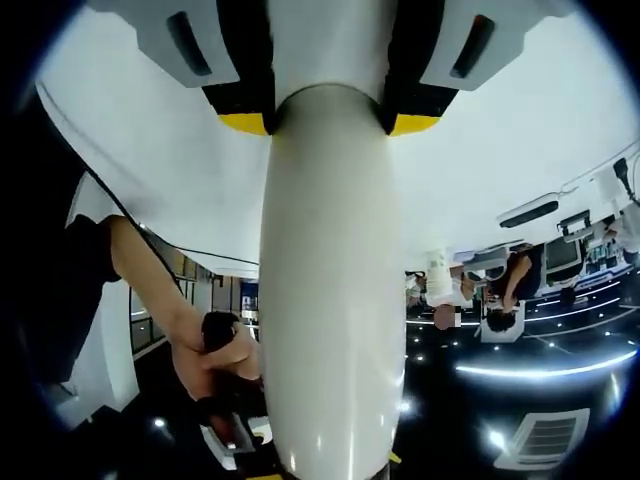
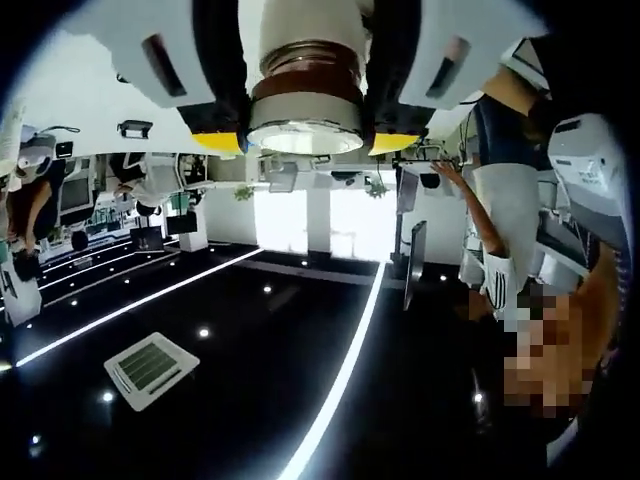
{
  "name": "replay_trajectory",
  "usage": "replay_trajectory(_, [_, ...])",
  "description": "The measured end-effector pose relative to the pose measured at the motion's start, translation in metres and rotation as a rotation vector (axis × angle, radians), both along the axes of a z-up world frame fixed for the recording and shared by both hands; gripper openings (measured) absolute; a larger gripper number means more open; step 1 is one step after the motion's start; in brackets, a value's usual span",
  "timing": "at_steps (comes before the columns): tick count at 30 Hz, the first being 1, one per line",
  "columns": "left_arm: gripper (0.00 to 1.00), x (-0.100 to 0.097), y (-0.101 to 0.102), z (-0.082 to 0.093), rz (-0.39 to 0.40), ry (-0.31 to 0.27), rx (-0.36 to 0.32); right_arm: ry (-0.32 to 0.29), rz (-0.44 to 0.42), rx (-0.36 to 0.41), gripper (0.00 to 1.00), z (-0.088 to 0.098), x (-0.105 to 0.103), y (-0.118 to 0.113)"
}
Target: Grasp the water cup twist off the cup lid place the cup lid on the table
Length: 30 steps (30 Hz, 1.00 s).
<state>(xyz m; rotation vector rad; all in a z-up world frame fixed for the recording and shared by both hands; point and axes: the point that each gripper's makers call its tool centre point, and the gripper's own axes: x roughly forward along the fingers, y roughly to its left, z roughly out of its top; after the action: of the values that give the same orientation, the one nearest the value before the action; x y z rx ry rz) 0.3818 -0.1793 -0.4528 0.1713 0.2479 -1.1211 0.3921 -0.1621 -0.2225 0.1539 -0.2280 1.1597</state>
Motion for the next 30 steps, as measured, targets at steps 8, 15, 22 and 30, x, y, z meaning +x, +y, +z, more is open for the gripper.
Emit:
replay_trajectory(8, [0.44, 0.0, 0.0, 0.0, 0.0, 0.0, 0.0, -0.016, 0.001, 0.027, 0.47, 0.01, -0.005, -0.002])
replay_trajectory(15, [0.44, -0.001, 0.0, 0.0, 0.0, 0.0, 0.0, -0.065, -0.028, 0.037, 0.47, 0.02, -0.009, -0.011])
replay_trajectory(22, [0.44, -0.001, 0.0, 0.0, 0.0, 0.0, 0.0, -0.072, -0.055, 0.052, 0.47, 0.026, -0.011, -0.026])
replay_trajectory(30, [0.44, -0.001, 0.0, 0.0, 0.0, 0.001, 0.0, -0.074, -0.093, 0.037, 0.47, 0.022, -0.013, -0.043])
